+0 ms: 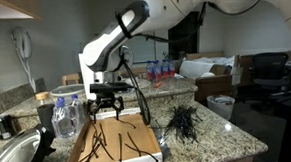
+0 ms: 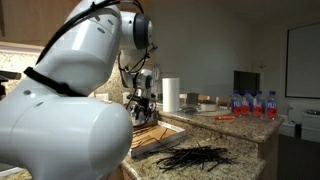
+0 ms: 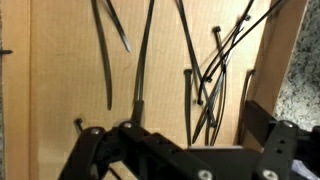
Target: Remove the zip ties from the box
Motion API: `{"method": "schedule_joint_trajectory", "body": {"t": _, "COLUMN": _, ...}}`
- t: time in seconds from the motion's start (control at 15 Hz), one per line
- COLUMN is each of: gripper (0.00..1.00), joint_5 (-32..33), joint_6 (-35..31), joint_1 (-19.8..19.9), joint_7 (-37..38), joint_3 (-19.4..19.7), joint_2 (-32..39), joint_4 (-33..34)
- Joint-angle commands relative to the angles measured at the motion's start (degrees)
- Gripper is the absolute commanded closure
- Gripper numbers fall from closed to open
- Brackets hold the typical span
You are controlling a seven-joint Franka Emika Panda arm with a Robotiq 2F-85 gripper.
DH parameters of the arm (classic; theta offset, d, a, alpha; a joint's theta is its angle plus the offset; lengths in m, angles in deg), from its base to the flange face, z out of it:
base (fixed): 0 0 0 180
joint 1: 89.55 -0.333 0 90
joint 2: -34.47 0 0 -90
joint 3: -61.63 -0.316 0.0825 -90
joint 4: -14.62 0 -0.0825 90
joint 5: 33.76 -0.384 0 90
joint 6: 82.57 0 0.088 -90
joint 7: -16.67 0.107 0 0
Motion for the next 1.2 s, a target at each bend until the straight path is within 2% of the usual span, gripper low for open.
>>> {"method": "schedule_joint_trajectory", "body": {"t": 0.0, "gripper": 0.0, "joint_5": 0.0, "joint_6": 5.7, "joint_1": -3.4, "joint_7": 7.1, "joint_3": 1.8, "joint_2": 6.7, "joint_4": 8.8}}
{"method": "schedule_joint_trajectory", "body": {"t": 0.4, "gripper": 0.0, "joint_5": -0.9, "joint_6": 6.9, "joint_1": -5.7, "joint_7": 19.9, "joint_3": 3.6, "joint_2": 12.4, "joint_4": 14.7}}
{"method": "schedule_joint_trajectory", "body": {"t": 0.73, "gripper": 0.0, "joint_5": -1.4, "joint_6": 6.7, "joint_1": -5.6, "joint_7": 22.9, "joint_3": 3.4, "joint_2": 17.7, "joint_4": 18.9}}
{"method": "schedule_joint_trajectory", "body": {"t": 1.07, "gripper": 0.0, "joint_5": -0.7, "joint_6": 3.6, "joint_1": -5.5, "joint_7": 21.2, "joint_3": 3.4, "joint_2": 20.9, "joint_4": 21.1}}
{"method": "schedule_joint_trajectory", "body": {"t": 1.13, "gripper": 0.25, "joint_5": -0.4, "joint_6": 3.6, "joint_1": -5.8, "joint_7": 21.3, "joint_3": 3.6, "joint_2": 21.3, "joint_4": 21.6}}
